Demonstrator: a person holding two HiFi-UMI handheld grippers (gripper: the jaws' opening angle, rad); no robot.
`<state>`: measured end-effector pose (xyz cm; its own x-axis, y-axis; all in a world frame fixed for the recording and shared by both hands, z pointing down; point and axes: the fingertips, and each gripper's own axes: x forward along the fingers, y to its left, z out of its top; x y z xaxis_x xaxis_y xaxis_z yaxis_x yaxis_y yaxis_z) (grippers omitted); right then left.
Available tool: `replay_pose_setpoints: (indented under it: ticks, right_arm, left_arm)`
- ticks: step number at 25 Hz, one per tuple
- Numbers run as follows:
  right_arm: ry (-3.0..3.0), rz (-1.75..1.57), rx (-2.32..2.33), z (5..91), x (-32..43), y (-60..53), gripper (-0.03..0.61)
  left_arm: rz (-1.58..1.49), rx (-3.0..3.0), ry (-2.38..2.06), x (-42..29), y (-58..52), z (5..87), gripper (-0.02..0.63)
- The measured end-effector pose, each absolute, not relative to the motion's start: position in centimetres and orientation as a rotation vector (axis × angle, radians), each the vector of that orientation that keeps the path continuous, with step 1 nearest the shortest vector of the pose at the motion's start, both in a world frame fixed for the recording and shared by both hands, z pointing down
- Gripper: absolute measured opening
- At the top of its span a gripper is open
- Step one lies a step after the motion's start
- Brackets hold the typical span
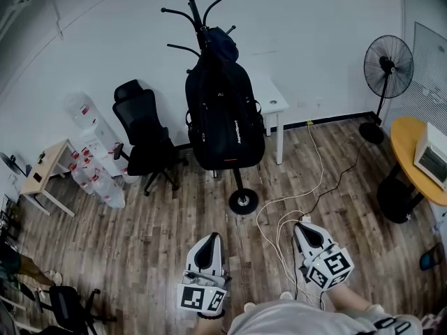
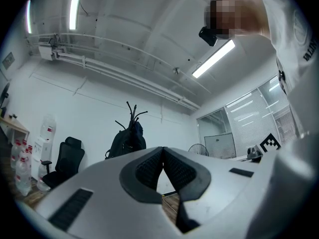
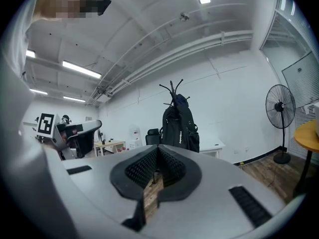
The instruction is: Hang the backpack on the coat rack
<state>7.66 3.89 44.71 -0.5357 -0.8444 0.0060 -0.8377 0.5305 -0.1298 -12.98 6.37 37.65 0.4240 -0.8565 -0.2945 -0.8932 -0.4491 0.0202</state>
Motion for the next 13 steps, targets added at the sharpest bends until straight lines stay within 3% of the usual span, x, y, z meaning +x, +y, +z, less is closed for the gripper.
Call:
replay_pose_setpoints:
  ticks: [13]
  right_arm:
    - [2.702, -0.184, -1.495, 45.1, 7.81, 3.37, 0.014]
  left_arm:
    - [0.397, -2.535, 1.575, -12.91, 5.97, 37.75, 0.008]
